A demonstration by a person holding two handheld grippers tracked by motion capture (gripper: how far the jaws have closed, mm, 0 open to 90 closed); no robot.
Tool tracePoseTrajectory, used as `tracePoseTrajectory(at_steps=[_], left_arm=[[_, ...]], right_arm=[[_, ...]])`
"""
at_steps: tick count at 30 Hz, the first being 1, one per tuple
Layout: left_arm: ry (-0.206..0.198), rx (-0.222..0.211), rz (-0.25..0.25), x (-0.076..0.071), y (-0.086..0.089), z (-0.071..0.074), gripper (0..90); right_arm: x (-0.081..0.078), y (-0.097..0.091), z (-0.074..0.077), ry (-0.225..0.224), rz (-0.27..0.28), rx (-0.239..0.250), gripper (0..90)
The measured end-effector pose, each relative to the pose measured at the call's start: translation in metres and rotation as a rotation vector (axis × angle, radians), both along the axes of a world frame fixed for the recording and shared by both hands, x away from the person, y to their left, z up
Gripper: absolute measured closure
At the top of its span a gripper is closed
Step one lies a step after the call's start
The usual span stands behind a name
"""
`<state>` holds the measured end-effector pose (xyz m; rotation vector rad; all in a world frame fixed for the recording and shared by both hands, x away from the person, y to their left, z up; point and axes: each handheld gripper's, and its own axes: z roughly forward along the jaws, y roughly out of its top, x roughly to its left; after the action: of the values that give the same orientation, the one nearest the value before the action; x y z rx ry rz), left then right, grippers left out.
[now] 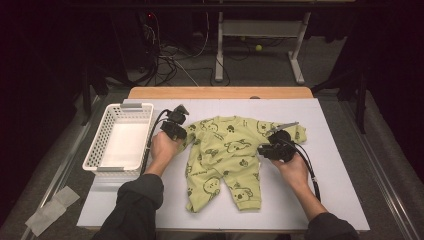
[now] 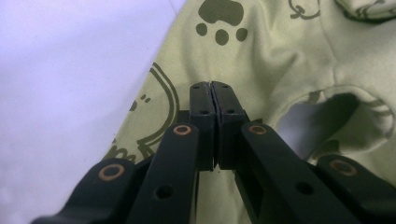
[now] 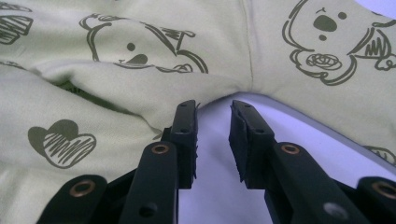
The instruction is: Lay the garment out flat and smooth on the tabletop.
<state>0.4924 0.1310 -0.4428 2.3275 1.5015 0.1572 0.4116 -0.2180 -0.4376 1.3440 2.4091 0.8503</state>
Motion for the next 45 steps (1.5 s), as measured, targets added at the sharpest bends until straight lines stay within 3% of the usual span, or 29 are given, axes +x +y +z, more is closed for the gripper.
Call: tracePoseTrajectory(at_steps=[2, 4, 11, 15, 17, 20, 22, 25, 32, 38, 41, 45], left_arm=[[0.014, -0.018, -0.002, 0.004, 0.003, 0.001, 85.5], [-0.002, 0.025, -0.012, 0.009, 0.001, 0.002, 85.9], [-0.014, 0.062, -0.032, 0.034, -0.002, 0.004, 85.8], [-0.035, 0.039, -0.030, 0.036, -0.003, 0.003, 84.3], [-0.032, 0.026, -0.043, 0.033, -0.003, 0.004, 78.5], [-0.063, -0.007, -0.045, 0.020, -0.001, 0.012, 70.2], [-0.116, 0.018, -0.060, 0.004, -0.003, 0.018, 64.7], [-0.128, -0.022, -0.087, -0.016, -0.001, 0.022, 63.1], [-0.111, -0.090, -0.155, -0.056, 0.006, 0.023, 57.7], [-0.095, -0.154, -0.204, -0.086, 0.007, 0.016, 50.2], [-0.093, -0.160, -0.227, -0.104, 0.003, 0.008, 47.8], [-0.077, -0.155, -0.241, -0.116, 0.001, -0.001, 46.8]], right_arm=[[0.000, 0.000, -0.001, 0.001, 0.004, -0.002, 72.4], [0.002, 0.000, -0.002, 0.005, 0.006, 0.001, 72.4], [0.004, -0.002, -0.006, 0.014, -0.007, 0.011, 72.4], [0.001, -0.003, -0.002, 0.006, -0.012, 0.016, 71.6], [-0.002, -0.003, -0.002, 0.008, -0.014, 0.010, 70.3], [-0.006, -0.005, -0.004, 0.010, -0.016, 0.006, 68.2], [-0.009, -0.006, -0.005, 0.011, -0.018, 0.004, 66.8], [-0.016, -0.006, -0.005, 0.014, -0.015, -0.004, 66.5], [-0.032, -0.002, 0.004, 0.011, 0.010, 0.000, 64.3], [-0.038, 0.005, 0.001, 0.031, 0.032, -0.002, 61.0], [-0.042, 0.007, -0.003, 0.039, 0.038, -0.007, 59.5], [-0.046, 0.010, -0.006, 0.044, 0.042, -0.003, 57.2]])
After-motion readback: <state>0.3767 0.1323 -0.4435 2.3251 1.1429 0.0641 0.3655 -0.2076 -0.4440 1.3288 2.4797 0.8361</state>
